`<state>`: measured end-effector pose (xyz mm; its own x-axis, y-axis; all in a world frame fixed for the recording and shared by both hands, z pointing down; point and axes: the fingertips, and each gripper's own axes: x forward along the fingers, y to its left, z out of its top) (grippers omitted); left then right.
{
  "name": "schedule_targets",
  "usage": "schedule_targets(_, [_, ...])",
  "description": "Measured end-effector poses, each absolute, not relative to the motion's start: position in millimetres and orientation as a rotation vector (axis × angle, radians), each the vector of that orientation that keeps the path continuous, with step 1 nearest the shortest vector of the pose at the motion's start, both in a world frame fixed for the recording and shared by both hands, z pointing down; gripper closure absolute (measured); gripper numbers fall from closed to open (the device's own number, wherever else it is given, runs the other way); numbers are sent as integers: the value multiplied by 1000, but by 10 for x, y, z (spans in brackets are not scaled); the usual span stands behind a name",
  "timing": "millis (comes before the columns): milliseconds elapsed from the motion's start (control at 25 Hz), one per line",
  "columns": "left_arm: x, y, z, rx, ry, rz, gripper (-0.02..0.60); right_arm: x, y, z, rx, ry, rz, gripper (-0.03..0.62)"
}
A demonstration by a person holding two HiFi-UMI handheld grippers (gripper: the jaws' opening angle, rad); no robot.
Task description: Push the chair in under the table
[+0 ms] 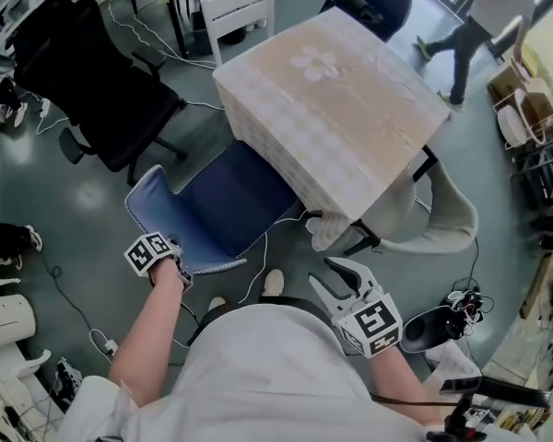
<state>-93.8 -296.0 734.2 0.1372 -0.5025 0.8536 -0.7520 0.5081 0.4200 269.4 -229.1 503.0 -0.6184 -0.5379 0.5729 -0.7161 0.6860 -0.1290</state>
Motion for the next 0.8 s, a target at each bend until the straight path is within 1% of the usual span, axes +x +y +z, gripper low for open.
schedule_targets(400, [-330,-3465,7355,1146,-1497,236,497,3190,-2456,5087,1019,-2384,496,427])
schedule_targets(800, [121,-3773,7343,1152,-1454,223,492,3352,-2493,5059,1054,-2370,499,427])
